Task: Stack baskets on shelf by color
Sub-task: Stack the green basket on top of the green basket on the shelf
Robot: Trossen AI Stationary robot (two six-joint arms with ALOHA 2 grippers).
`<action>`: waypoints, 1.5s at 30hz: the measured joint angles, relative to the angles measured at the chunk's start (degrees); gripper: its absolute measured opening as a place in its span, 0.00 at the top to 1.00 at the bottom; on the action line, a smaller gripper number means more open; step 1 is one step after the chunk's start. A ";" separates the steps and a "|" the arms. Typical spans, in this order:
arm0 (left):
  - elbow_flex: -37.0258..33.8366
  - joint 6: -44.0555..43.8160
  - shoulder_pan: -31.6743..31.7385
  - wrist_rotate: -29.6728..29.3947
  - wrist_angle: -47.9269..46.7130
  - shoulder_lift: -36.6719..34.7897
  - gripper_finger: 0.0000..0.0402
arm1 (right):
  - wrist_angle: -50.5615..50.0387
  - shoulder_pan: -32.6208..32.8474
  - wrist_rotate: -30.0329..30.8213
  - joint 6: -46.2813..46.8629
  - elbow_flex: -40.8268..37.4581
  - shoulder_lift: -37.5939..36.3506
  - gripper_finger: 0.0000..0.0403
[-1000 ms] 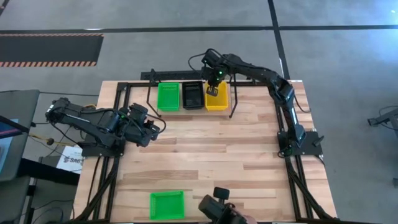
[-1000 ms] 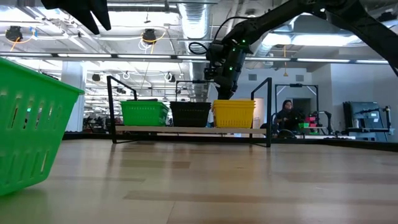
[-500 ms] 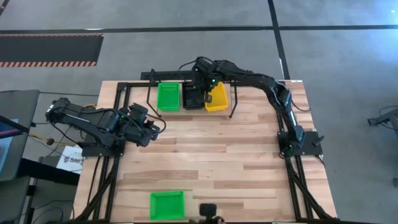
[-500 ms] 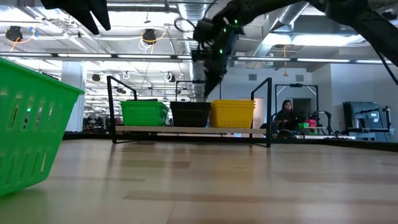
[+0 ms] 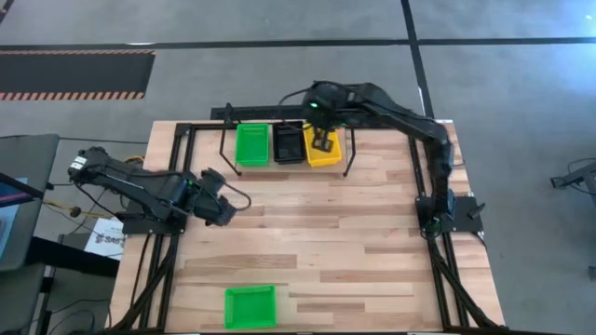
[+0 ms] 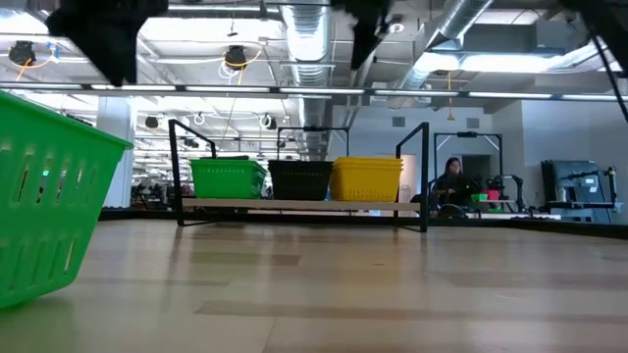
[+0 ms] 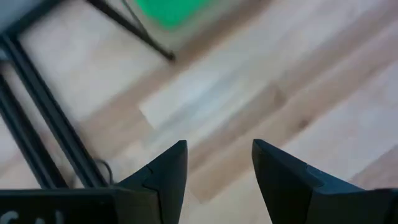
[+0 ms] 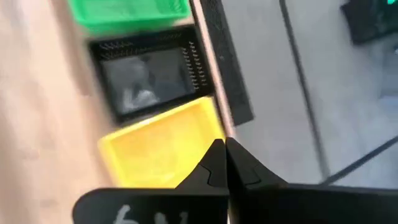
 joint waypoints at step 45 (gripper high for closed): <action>-24.16 22.05 -12.04 35.67 70.53 12.35 0.69 | -13.88 65.53 25.37 95.90 -35.35 -25.28 1.00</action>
